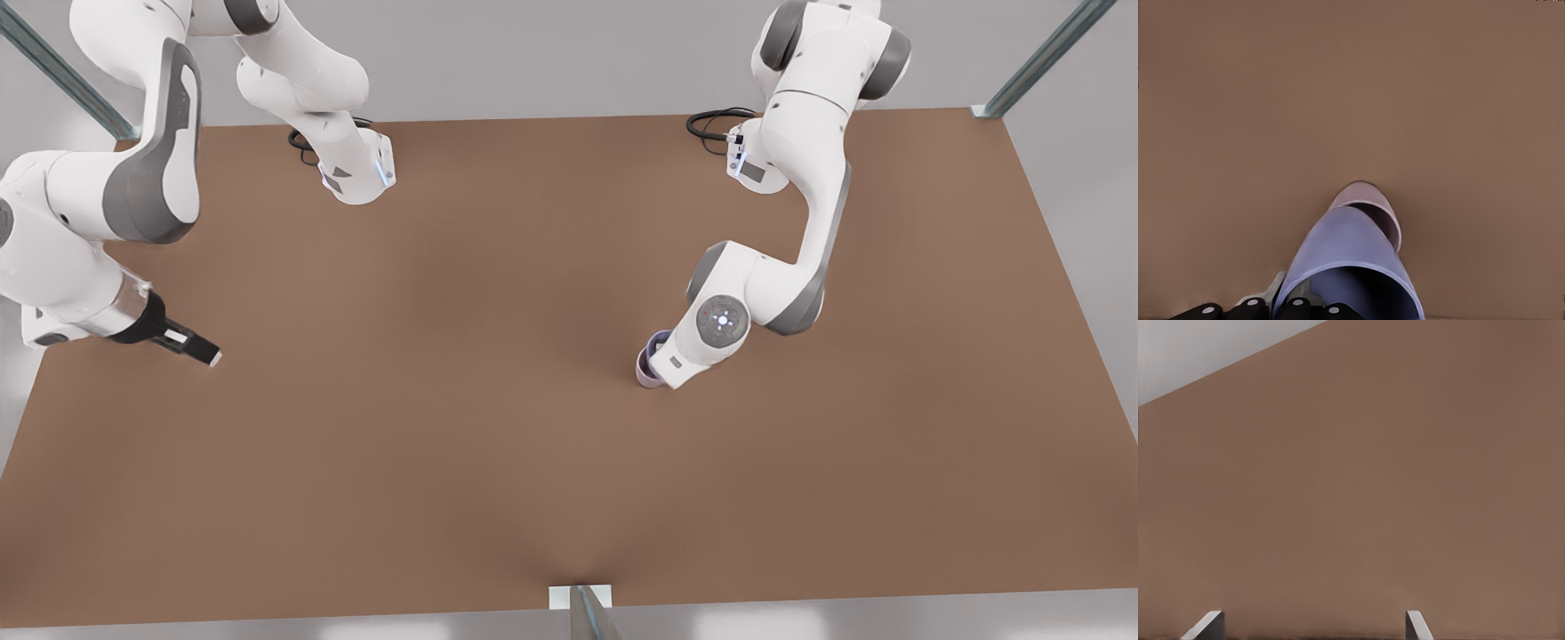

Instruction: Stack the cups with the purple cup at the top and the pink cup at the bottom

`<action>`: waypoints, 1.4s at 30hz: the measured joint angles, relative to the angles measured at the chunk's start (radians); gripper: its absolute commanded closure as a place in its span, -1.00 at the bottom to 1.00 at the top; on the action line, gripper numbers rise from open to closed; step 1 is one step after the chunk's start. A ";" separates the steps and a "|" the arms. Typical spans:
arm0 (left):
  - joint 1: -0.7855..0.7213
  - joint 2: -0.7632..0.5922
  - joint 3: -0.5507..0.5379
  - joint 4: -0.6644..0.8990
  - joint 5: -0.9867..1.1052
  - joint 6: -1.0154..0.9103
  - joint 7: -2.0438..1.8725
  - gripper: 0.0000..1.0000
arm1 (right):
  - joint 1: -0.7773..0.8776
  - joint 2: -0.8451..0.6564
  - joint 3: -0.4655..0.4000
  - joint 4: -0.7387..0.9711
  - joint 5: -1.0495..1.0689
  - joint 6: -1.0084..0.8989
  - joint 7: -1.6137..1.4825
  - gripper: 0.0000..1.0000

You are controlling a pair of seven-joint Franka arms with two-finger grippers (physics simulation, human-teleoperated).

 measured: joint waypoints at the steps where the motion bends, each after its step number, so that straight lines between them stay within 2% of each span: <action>1: 0.000 -0.007 0.000 -0.011 -0.002 -0.001 -0.024 0.57 | 0.000 -0.006 0.001 -0.009 0.003 0.002 -0.021 -1.00; 4: 0.000 -0.019 0.000 -0.031 -0.005 -0.002 -0.087 0.57 | 0.006 -0.024 0.003 -0.028 0.007 0.006 -0.078 -1.00; 6: -0.001 -0.027 0.000 -0.048 -0.009 -0.001 -0.124 0.57 | -0.032 -0.039 0.050 -0.045 0.005 0.010 -0.119 -1.00; 9: -0.002 -0.029 0.000 -0.054 -0.031 0.008 -0.171 0.57 | -0.024 -0.071 0.071 -0.105 0.003 0.036 -0.212 -1.00; 19: -0.003 -0.023 0.000 -0.054 -0.060 0.042 -0.281 0.57 | -0.030 -0.072 0.074 -0.117 0.007 0.075 -0.459 -1.00; 31: -0.012 -0.001 0.000 -0.104 -0.063 0.097 -0.354 0.57 | -0.019 -0.055 0.083 -0.116 0.007 0.096 -0.617 -1.00; 32: -0.013 0.000 0.000 -0.107 -0.064 0.103 -0.359 0.36 | -0.019 -0.055 0.084 -0.116 0.007 0.097 -0.626 -1.00; 33: -0.014 0.000 0.000 -0.109 -0.065 0.108 -0.362 -0.65 | -0.019 -0.055 0.084 -0.116 0.007 0.098 -0.634 -1.00; 34: -0.015 0.000 0.000 -0.110 -0.067 0.114 -0.364 -0.99 | -0.020 -0.055 0.084 -0.116 0.007 0.098 -0.642 -1.00; 42: -0.016 -0.013 0.001 -0.109 -0.080 0.134 -0.371 -1.00 | -0.025 -0.055 0.084 -0.116 0.007 0.099 -0.692 -1.00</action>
